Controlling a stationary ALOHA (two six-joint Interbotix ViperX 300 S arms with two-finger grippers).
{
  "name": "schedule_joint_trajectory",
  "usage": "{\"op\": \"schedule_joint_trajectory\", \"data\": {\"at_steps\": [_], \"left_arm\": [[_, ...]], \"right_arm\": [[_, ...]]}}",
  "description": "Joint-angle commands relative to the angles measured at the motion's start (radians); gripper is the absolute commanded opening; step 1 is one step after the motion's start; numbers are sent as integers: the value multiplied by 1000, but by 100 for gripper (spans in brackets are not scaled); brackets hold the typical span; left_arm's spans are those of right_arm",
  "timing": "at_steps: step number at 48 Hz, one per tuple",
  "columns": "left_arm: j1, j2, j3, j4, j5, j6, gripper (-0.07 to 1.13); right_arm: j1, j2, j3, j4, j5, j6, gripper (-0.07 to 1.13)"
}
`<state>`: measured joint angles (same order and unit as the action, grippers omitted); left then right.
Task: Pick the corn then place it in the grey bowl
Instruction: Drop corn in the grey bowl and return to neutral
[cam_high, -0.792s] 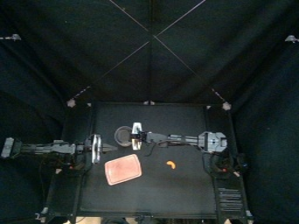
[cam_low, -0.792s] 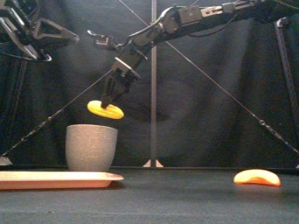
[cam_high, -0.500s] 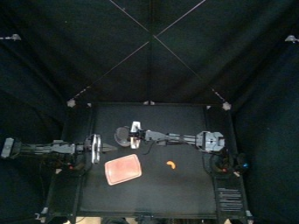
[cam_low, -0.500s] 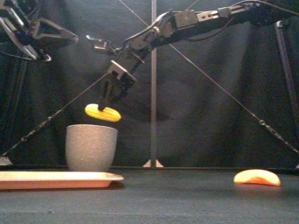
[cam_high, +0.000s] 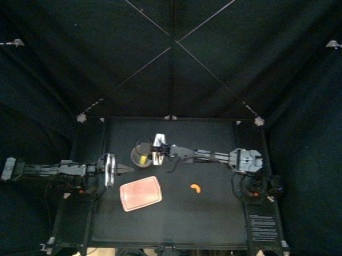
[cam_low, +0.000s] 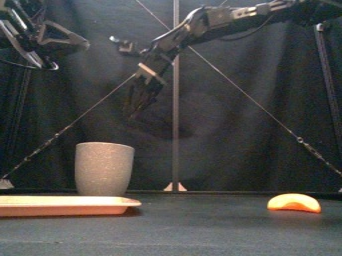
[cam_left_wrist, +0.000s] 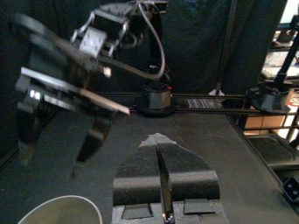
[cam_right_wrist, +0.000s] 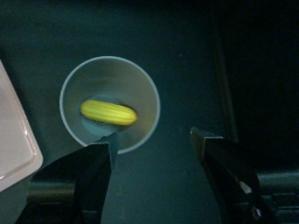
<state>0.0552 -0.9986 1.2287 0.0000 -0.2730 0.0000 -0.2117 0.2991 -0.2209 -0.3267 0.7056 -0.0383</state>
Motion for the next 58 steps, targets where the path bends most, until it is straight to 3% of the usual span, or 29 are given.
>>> {"op": "schedule_joint_trajectory", "data": {"at_steps": [1, 20, 30, 44, 58], "left_arm": [[2, 0, -15, 2, -5, 2, 0], [11, -15, -14, 3, -5, 5, 0], [17, -37, -12, 15, -5, 8, 0], [26, -46, -8, 15, -5, 8, 0], [55, -52, -12, 3, -6, 3, 0]], "right_arm": [[-5, -192, 77, 2, -31, 2, 98], [44, -669, 632, 28, -466, 91, 98], [54, -904, 899, 130, -669, 92, 98], [72, -1186, 1137, 221, -738, 92, 98], [95, -1301, 1270, 253, -807, 94, 98]]}}
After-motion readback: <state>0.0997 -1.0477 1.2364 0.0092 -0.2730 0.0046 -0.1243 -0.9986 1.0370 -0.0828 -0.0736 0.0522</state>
